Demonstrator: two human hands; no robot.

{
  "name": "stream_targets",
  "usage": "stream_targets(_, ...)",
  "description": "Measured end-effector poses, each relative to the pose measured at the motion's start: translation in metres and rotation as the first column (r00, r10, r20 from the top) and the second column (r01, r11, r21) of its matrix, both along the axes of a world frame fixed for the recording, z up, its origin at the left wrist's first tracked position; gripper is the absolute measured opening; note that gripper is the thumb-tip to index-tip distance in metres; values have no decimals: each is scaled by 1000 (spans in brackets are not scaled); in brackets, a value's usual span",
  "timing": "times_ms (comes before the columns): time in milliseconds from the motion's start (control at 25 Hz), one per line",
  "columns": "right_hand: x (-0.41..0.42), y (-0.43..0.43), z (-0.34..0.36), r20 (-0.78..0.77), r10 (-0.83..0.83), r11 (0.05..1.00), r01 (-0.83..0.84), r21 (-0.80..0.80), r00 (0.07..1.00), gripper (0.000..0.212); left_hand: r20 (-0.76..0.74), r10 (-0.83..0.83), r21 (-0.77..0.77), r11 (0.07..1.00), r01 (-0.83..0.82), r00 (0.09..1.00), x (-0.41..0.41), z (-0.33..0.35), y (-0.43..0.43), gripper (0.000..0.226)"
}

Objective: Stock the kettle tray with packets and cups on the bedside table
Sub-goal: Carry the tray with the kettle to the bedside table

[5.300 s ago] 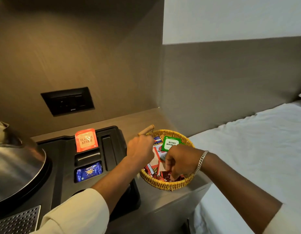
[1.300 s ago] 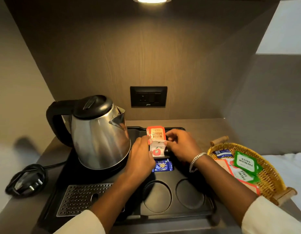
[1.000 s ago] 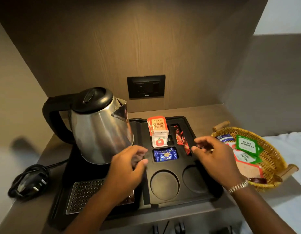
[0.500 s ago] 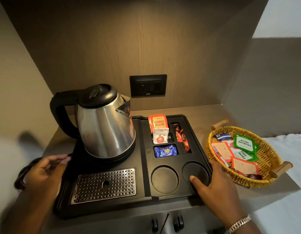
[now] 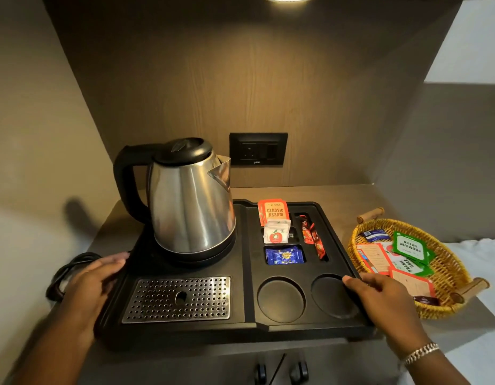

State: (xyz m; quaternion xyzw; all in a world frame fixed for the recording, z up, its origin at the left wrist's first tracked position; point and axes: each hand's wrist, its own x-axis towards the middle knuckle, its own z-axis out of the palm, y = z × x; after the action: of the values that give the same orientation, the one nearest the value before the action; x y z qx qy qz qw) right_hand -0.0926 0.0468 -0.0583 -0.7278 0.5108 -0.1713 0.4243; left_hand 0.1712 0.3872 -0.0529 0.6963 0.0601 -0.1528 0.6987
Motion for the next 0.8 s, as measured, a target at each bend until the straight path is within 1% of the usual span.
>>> stream_targets(80, -2, 2, -3, 37, 22, 989, -27, 144, 999, 40, -133, -21, 74, 997, 31, 991, -1, 7, 3, 25)
stream_targets(200, -6, -3, -8, 76, 48, 923, -73, 378, 996, 49, -344, -124, 153, 971, 185, 931, -15, 20, 1, 34)
stream_targets(280, -11, -7, -8, 149, 54, 870, -120, 478, 987, 49, -389, -187, 158, 951, 265, 902, -24, 27, -2, 32)
stream_targets(320, -13, -9, -7, 201, 48, 854, -144, 499, 978, 45, -391, -193, 167, 947, 275, 900, -26, 30, -2, 34)
stream_targets(400, -20, -10, -4, 258, 34, 852, -163, 498, 966, 39, -386, -160, 181, 953, 245, 909, -35, 32, 0, 38)
stream_targets(480, -27, -11, -1, 314, 33, 850, -192, 491, 949, 35, -358, -126, 206, 956, 210, 925, -52, 32, 2, 34)
stream_targets(600, -38, -15, 6, 368, 50, 846, -235, 478, 928, 37, -302, -89, 214, 964, 159, 949, -81, 38, 2, 29)
stream_targets(640, -42, -16, 7, 378, 58, 846, -247, 472, 924, 37, -284, -84, 202, 968, 145, 955, -88, 44, 3, 32)
stream_targets(680, -48, -17, 8, 397, 58, 842, -259, 474, 916, 36, -273, -70, 187, 974, 125, 959, -97, 50, 7, 40)
stream_targets(760, -63, -17, 13, 458, 75, 821, -315, 477, 886, 34, -259, -41, 182, 979, 90, 965, -119, 63, 13, 54)
stream_targets(800, -70, -17, 16, 485, 96, 807, -353, 474, 869, 34, -258, -26, 165, 984, 71, 966, -132, 68, 17, 57)
